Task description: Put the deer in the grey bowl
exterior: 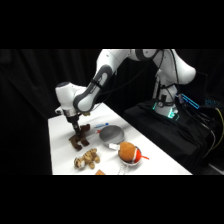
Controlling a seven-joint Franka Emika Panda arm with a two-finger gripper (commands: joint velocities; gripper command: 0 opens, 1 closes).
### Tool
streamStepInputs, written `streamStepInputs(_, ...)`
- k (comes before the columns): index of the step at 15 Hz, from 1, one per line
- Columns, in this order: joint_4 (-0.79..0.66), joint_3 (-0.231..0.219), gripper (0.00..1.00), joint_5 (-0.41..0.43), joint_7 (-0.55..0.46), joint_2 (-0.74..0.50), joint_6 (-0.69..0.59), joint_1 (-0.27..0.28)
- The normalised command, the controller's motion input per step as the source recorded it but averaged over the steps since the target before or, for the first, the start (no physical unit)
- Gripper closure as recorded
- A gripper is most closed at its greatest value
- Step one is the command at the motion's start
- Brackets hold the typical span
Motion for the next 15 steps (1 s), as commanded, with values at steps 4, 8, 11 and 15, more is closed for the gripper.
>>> streamStepInputs(4,0.29,0.105,0.00,0.113,-0.21,0.22,-0.08,-0.083)
streamStepInputs(8,0.26,0.050,0.43,0.076,-0.17,0.13,-0.12,-0.049)
streamStepInputs(11,0.21,0.033,0.68,0.069,-0.19,0.01,-0.21,-0.065)
streamStepInputs(15,0.07,0.030,0.95,0.081,-0.20,-0.14,-0.25,-0.063)
